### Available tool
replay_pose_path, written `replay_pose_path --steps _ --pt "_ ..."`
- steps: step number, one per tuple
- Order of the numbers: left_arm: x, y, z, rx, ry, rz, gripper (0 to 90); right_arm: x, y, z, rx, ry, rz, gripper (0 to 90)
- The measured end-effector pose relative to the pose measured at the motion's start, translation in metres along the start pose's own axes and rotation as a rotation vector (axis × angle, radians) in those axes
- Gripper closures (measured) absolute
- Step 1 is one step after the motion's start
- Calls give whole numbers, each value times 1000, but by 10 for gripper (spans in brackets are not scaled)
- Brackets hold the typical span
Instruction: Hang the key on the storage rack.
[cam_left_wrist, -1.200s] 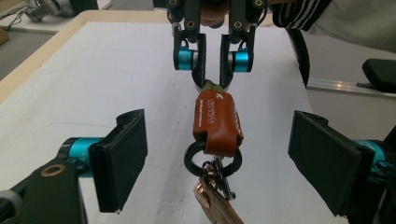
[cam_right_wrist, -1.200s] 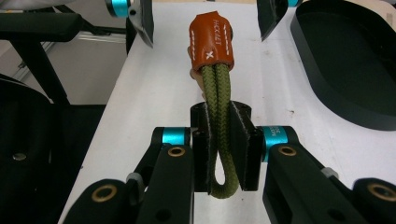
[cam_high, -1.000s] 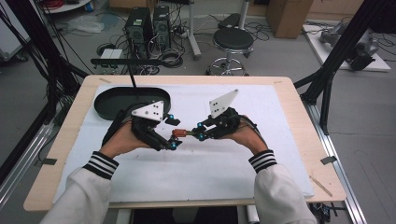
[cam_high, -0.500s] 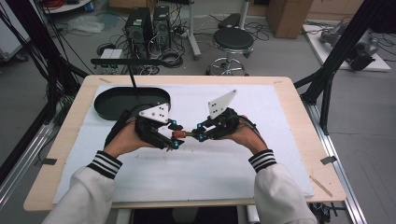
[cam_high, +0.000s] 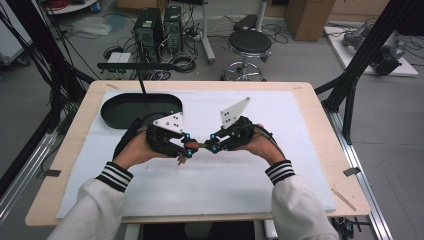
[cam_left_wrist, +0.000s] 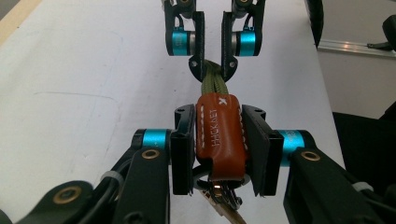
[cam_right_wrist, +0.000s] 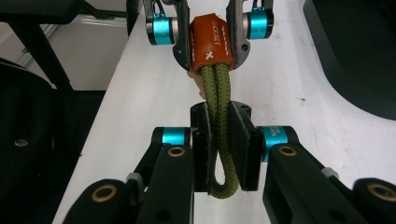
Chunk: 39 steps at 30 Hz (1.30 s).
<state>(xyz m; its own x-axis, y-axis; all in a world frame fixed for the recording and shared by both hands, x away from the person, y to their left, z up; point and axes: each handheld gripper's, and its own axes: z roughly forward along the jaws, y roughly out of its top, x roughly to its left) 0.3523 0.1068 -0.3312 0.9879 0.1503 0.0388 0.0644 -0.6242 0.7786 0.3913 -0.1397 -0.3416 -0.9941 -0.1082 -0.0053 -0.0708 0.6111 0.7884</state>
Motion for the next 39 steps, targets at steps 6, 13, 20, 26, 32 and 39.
replay_pose_path --steps 6,13,20,26,32,39 --pt "-1 0 1 11 9 -2 699 0 0 1 11 3 -2 795" --pt "-1 0 -1 8 35 -8 713 1 0 -1 -19 -20 -11 587" --pt "0 1 -6 -19 57 -30 714 9 -4 3 -50 -214 61 3" --pt "3 -5 -15 -56 110 -71 714 16 -17 -13 -132 -277 108 3" --pt "6 -18 -30 -88 190 -130 714 29 -40 -37 -209 -386 181 3" --pt "12 -36 -53 -147 321 -193 715 51 -74 -57 -309 -549 242 3"
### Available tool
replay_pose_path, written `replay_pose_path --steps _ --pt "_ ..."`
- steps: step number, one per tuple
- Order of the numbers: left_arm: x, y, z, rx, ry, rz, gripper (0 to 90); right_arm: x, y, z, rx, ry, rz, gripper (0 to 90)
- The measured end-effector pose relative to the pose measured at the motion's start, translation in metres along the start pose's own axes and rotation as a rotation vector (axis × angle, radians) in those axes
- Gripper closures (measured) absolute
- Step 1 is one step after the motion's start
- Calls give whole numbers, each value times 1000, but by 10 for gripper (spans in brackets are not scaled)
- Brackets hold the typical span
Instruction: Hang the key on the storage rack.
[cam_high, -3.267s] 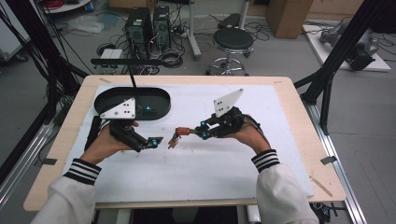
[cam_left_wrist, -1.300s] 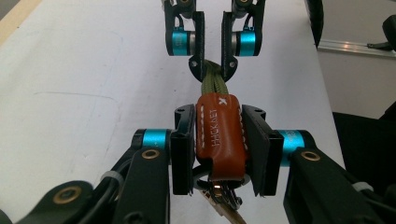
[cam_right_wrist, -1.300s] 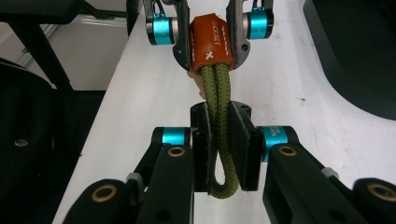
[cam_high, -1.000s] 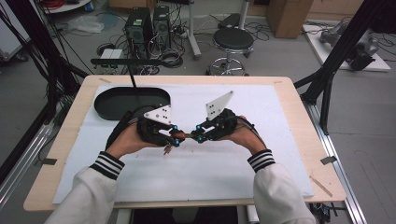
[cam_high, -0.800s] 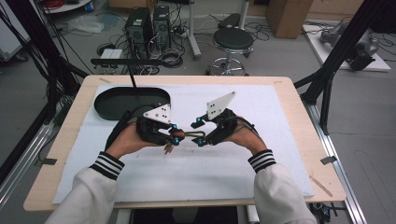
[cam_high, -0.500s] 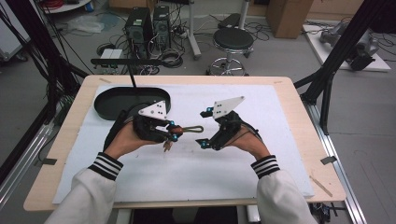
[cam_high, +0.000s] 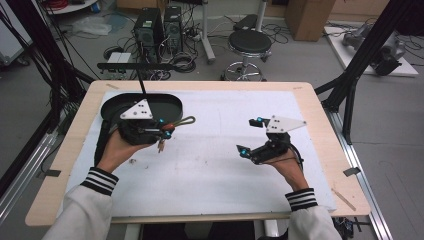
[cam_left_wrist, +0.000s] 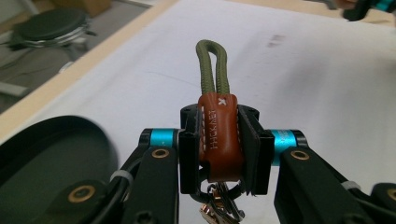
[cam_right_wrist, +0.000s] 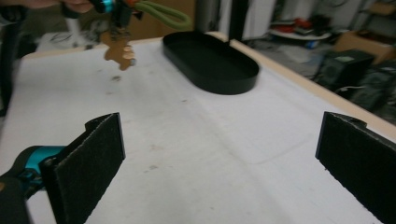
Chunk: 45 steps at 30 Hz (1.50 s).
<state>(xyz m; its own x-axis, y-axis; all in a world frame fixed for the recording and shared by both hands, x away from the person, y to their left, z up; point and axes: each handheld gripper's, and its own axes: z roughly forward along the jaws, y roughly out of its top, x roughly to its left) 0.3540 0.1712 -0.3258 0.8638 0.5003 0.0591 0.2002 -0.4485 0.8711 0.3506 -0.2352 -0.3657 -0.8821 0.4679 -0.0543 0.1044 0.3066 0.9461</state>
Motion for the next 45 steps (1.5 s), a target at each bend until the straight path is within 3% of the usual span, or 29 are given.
replay_pose_path --steps 2,3,5,6,7,8,11,15,21,22,26,40,45 --pt "5 -3 -6 -6 50 -11 714 -1 -4 -5 -18 -27 11 3" --pt "10 -6 -12 -12 88 -30 715 -2 -13 -13 -56 -64 42 3" --pt "15 -9 -17 -19 122 -48 715 -1 -22 -21 -88 -110 56 3" --pt "15 -9 -17 -19 122 -48 715 -1 -22 -21 -88 -110 56 3" --pt "19 -10 -20 -29 145 -57 715 0 -31 -29 -120 -157 66 3" --pt "22 -11 -23 -43 160 -68 715 0 -31 -29 -120 -157 66 3" --pt "32 -14 -34 -90 216 -105 715 2 -47 -41 -160 -229 74 3" --pt "43 -16 -43 -138 266 -131 715 4 -61 -53 -194 -280 94 3" --pt "55 -16 -52 -167 321 -147 716 8 -79 -65 -220 -341 110 3" --pt "60 -17 -57 -191 350 -162 716 9 -81 -67 -226 -357 100 3" --pt "69 -19 -63 -199 403 -186 716 11 -91 -71 -249 -398 106 3" --pt "97 -21 -75 -218 525 -232 718 15 -108 -71 -267 -437 100 3" --pt "109 -25 -76 -201 575 -262 718 15 -111 -69 -259 -440 101 3"
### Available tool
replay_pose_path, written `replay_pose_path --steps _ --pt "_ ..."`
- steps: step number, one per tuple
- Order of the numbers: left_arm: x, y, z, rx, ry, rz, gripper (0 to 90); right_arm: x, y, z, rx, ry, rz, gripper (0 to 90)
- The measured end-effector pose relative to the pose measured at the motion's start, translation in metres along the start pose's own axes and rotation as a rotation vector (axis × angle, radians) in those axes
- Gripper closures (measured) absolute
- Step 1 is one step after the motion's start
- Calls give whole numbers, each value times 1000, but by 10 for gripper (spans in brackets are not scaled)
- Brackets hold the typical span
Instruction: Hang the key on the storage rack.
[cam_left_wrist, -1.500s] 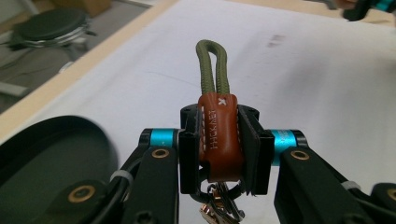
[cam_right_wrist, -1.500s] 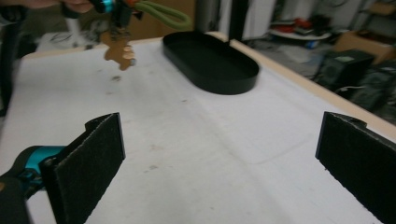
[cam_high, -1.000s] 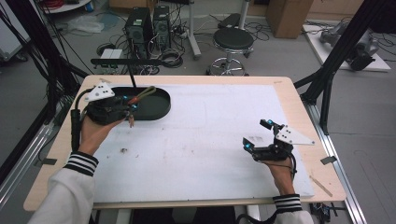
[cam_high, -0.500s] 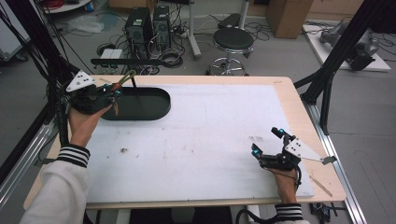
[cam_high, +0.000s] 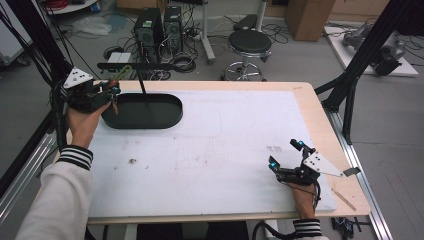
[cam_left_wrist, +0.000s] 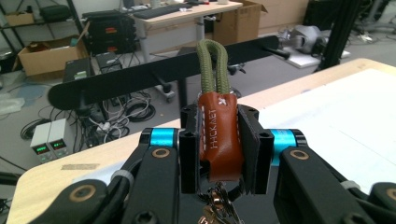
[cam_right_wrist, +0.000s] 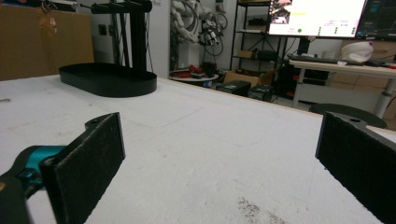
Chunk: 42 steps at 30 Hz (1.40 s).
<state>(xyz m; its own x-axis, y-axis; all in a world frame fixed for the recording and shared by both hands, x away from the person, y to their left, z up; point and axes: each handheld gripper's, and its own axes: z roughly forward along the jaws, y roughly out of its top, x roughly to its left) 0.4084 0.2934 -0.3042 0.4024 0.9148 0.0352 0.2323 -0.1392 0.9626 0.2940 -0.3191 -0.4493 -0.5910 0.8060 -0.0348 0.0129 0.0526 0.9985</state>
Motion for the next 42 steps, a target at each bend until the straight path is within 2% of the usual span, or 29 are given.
replay_pose_path --steps 2,9,17,22,35,42 --pt "4 0 2 -5 5 -13 718 -1 -1 1 0 -10 -12 3" --pt "11 1 9 17 32 -19 718 0 -2 1 5 -8 2 3" --pt "15 -3 18 30 53 -26 718 -1 -2 0 -6 -16 -11 3" --pt "17 -6 21 41 64 -36 718 0 -3 0 -9 -14 3 3" --pt "16 -12 30 80 93 -15 718 0 -3 -1 -8 -14 8 3" --pt "16 -16 38 94 129 -20 719 -1 -3 -1 -12 -14 12 3"
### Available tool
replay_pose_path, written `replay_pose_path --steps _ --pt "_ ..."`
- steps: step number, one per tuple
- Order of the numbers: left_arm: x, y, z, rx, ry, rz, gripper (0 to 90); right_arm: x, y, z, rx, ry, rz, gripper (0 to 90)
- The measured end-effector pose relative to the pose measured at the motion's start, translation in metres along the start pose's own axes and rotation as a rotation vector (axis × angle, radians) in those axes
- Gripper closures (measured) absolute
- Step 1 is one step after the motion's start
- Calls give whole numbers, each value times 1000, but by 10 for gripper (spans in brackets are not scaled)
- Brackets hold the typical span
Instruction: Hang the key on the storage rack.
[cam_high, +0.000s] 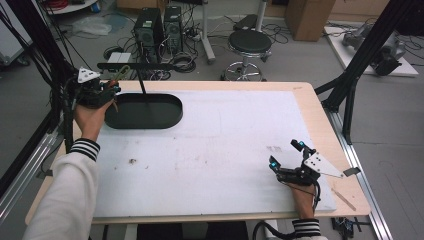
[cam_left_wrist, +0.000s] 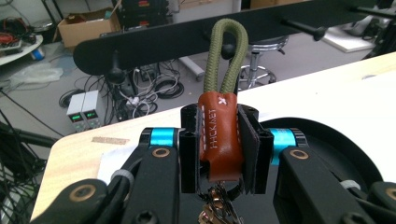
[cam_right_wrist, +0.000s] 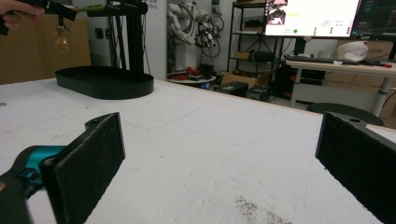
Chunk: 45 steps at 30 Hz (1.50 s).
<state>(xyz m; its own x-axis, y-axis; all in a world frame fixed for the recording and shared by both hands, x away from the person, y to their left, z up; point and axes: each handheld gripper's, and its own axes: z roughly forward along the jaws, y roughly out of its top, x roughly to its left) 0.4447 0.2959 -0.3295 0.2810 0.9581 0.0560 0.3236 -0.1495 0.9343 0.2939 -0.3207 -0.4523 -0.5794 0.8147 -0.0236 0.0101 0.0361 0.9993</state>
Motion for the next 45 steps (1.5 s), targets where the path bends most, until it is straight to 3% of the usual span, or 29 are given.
replay_pose_path --steps 6,14,15,19,24,29,32,33,34,36,38,39,40,42,43,44,45 --pt "0 -2 7 5 18 -20 719 0 0 0 -4 -1 2 4" --pt "-2 -8 17 44 42 -4 720 -1 0 -1 -1 -1 11 3" --pt "-4 -9 21 61 56 21 721 -2 0 0 -8 -3 1 3" --pt "-8 -12 27 86 66 43 722 -2 0 -1 -8 -1 12 3" --pt "-6 -17 35 111 58 26 724 -1 0 -1 -10 -2 21 3" --pt "-5 -19 39 107 24 13 716 -3 -1 -1 -13 -4 32 4" --pt "-3 -22 42 128 -22 -23 680 -3 -1 -1 -11 -3 32 4" --pt "-3 -25 44 138 -42 -32 644 -3 -1 -1 -11 -5 30 3" --pt "-3 -25 44 138 -42 -32 538 -3 -1 -1 -13 -4 31 3" --pt "-3 -30 46 162 -102 -20 444 -3 -1 -1 -15 -3 34 3" --pt "-4 -31 45 148 -117 -29 315 -3 -1 -1 -16 -3 34 3" --pt "-6 -33 40 122 -157 -38 267 -3 -1 -1 -14 -3 32 3" --pt "-6 -33 40 122 -157 -38 228 -3 -1 -1 -14 -4 30 3" --pt "-9 -36 31 77 -203 -46 100 -3 -1 -1 -15 -3 32 4" --pt "-11 -38 20 21 -277 -47 93 -3 -1 -2 -17 -4 31 4" --pt "-11 -38 20 21 -277 -47 67 -3 -1 -2 -16 -4 34 4" --pt "-13 -40 13 -17 -289 -31 34 -3 -1 -2 -15 -4 35 4"
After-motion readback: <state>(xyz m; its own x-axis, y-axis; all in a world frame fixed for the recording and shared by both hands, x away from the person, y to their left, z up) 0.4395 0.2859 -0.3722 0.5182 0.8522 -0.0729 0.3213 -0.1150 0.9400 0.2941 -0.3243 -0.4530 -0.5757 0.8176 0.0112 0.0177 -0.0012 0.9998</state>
